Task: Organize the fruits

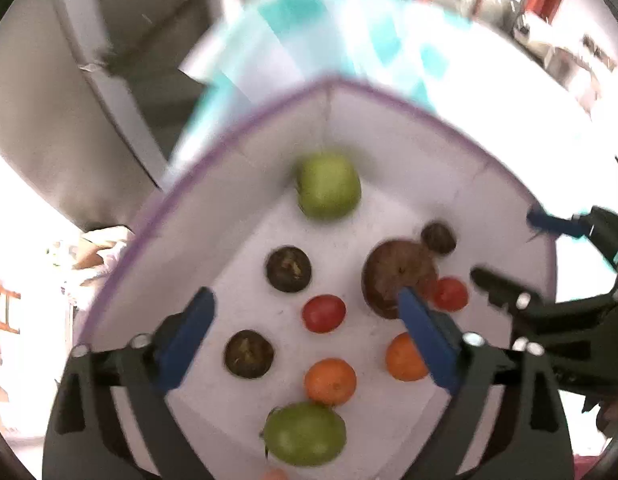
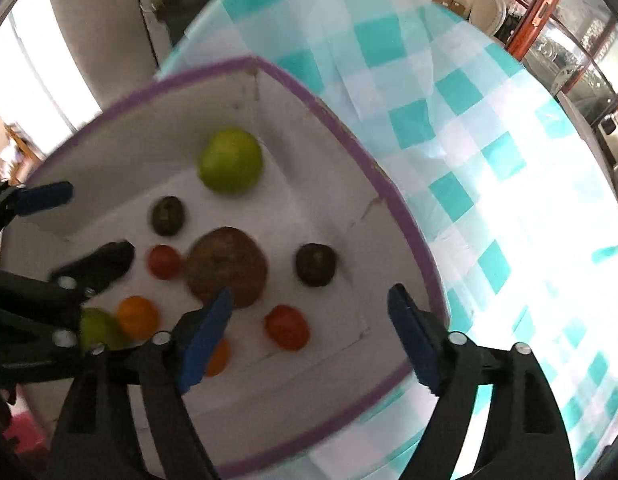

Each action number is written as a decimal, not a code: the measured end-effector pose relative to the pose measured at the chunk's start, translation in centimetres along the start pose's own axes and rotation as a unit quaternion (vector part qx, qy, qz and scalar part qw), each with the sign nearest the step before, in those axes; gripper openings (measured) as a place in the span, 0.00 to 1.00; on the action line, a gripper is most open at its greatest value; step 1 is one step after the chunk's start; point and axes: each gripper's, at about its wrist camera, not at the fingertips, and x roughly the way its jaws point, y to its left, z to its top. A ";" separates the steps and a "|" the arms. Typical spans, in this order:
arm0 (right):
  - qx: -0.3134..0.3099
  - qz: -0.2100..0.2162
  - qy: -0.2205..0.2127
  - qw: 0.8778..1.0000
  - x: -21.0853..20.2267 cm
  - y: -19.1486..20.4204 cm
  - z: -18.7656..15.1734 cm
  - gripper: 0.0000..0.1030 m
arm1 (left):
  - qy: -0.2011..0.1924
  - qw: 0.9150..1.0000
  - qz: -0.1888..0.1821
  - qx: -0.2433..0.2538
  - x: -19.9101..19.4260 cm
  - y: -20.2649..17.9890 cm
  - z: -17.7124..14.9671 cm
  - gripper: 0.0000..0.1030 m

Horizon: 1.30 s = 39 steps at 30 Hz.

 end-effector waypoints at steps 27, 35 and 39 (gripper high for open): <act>0.066 0.035 -0.072 0.995 -5.4 3.2 -2.2 0.84 | -0.018 0.994 0.093 -0.048 -7.9 0.1 -4.5 0.98; 0.051 -0.001 -0.041 0.998 -2.7 3.5 -1.3 0.84 | 0.020 0.996 0.064 -0.052 -3.6 1.3 -3.5 0.98; 0.051 -0.005 -0.020 0.999 -1.1 3.8 -0.9 0.84 | 0.032 0.996 0.056 -0.056 -2.4 2.0 -3.3 0.98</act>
